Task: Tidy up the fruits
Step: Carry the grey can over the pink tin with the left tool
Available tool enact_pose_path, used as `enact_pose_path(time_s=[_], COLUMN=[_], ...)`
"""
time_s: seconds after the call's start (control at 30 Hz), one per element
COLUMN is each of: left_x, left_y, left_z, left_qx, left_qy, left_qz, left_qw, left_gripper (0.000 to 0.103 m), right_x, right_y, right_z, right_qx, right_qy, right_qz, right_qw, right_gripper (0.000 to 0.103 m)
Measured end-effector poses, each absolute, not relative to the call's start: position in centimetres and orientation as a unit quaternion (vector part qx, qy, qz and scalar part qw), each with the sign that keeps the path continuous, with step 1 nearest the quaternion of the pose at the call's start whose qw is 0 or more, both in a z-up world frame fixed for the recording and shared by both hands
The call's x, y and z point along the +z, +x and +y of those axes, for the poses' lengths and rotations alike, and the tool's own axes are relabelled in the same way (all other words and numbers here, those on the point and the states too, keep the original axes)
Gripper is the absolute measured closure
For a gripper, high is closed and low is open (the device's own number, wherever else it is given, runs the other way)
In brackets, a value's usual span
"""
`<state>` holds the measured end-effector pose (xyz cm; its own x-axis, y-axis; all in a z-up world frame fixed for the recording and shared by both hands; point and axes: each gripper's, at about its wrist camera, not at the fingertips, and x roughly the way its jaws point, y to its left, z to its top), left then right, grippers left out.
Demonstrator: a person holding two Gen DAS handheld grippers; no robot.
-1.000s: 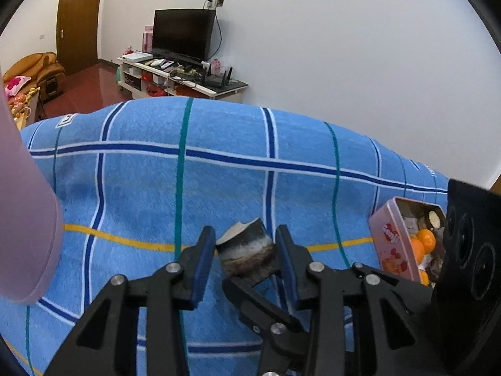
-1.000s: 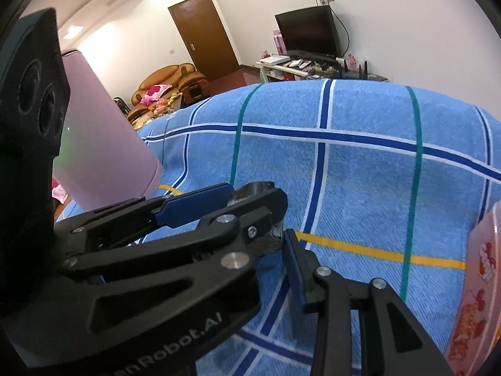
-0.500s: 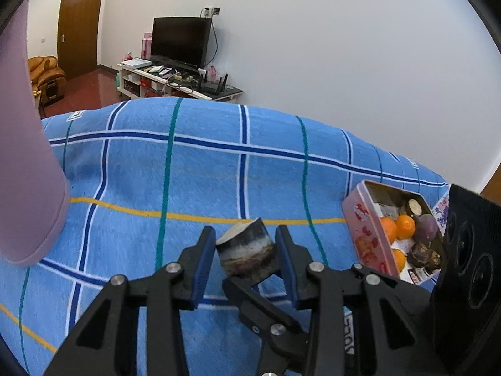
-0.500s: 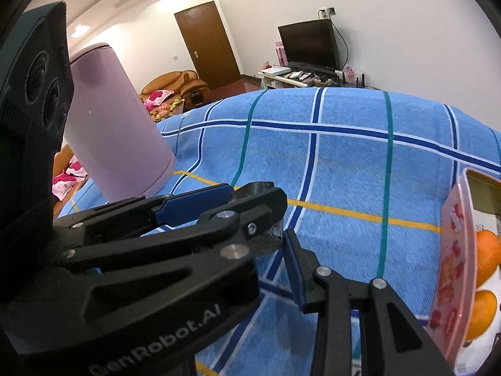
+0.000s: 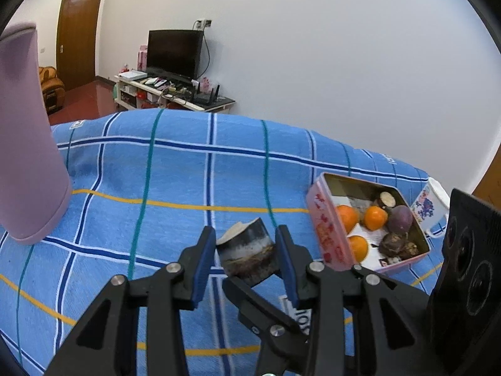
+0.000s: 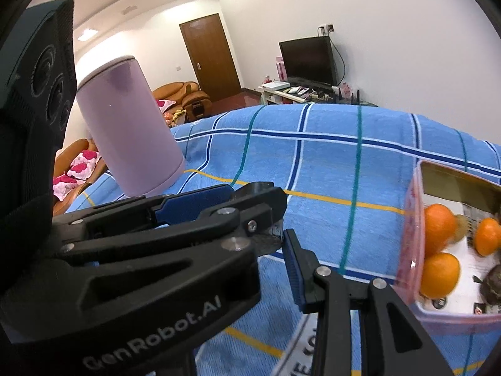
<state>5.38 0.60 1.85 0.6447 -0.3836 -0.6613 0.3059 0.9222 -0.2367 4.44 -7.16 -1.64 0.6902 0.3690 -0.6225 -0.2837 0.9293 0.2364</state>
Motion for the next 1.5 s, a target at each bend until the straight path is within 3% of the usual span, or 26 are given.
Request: enact_pose_path(time_s=[0.53,1.0,1.5], left_x=[4.6,3.9,2.1], left_y=[2.8,3.5,5.2], left_z=[-7.9,-17.4,-20.3], left_qx=[-0.235,-0.290,-0.305], left_qy=[-0.017,-0.007,-0.016], left_qz=[0.355,0.366,0.381], left_qw=[0.905,0.884,0.873], left_gripper=[0.062,0.062,0.062], right_x=[0.8,0.6,-0.9], right_y=[0.4,-0.7,0.8], right_z=[-14.2,-23.4,-27.1], right_qx=[0.139,0.075,0.054], right_qy=[0.081,0.095,0.099], right_qz=[0.311,0.310,0.329], right_qw=[0.937,0.943,0.938], right_gripper=[0.064,0.064,0.064])
